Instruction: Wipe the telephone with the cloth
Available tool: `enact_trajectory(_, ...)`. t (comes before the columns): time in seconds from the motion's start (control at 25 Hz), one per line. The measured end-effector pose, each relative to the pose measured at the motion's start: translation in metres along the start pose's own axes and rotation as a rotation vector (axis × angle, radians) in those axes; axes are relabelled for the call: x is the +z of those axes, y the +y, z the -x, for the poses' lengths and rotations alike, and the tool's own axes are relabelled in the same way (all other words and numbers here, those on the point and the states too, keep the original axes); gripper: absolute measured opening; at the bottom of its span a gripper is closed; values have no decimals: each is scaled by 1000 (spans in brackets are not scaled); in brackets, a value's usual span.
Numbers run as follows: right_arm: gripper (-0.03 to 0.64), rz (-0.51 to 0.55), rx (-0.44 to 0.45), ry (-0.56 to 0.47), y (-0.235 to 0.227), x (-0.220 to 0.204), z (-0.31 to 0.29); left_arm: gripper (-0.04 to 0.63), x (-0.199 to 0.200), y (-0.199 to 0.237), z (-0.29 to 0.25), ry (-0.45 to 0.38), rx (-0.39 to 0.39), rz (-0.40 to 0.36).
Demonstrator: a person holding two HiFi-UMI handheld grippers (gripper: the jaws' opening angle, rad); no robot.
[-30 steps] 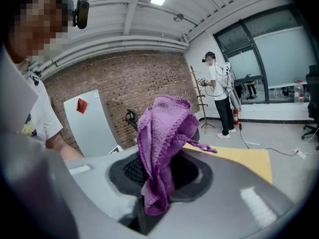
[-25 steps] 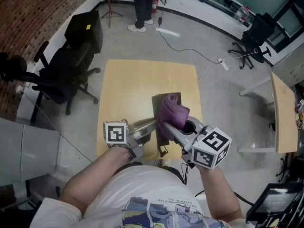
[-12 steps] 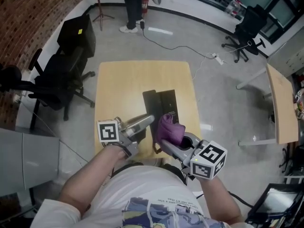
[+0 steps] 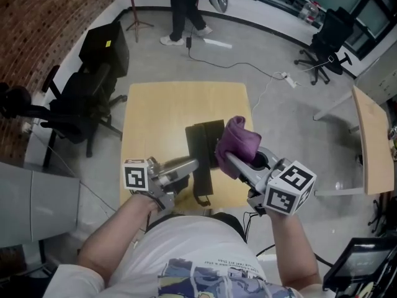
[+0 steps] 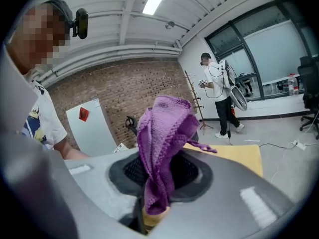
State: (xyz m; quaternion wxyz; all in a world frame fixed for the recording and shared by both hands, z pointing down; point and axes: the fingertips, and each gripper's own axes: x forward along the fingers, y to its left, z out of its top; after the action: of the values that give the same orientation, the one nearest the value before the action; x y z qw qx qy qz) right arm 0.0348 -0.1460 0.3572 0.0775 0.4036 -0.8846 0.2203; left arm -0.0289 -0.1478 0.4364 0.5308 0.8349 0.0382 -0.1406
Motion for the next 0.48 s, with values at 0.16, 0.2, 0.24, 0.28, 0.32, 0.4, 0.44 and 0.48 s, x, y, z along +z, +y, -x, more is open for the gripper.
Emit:
enact_trajectory(0.16,89,-14,67,-31,-5,13,-7,81,-13,-8,-11,7,-32,0)
enact_trajectory(0.2,89,-25,87,-34,-5,15,-7,81,-17,-11,-13,6,-45,2)
enact_trajectory(0.24,91,-39,108,-35,-4,15,-7,81,-20,-13,-15,3,-56,3)
enact_trajectory(0.28,91,-55,130,-35,-3,15,-6,81,-22,-15,-18,-1,-64,3)
enact_trajectory(0.32,91,-71,151,-33,-2,13,-4,81,-24,-16,-19,-8,-68,4)
enact_trajectory(0.4,91,-92,189,-21,1,6,1,81,-27,-16,-21,-23,-65,4)
enact_trajectory(0.44,89,-98,207,-13,2,2,3,81,-27,-15,-22,-32,-62,3)
enact_trajectory(0.48,91,-103,224,-3,3,-2,5,81,-27,-15,-22,-42,-60,0)
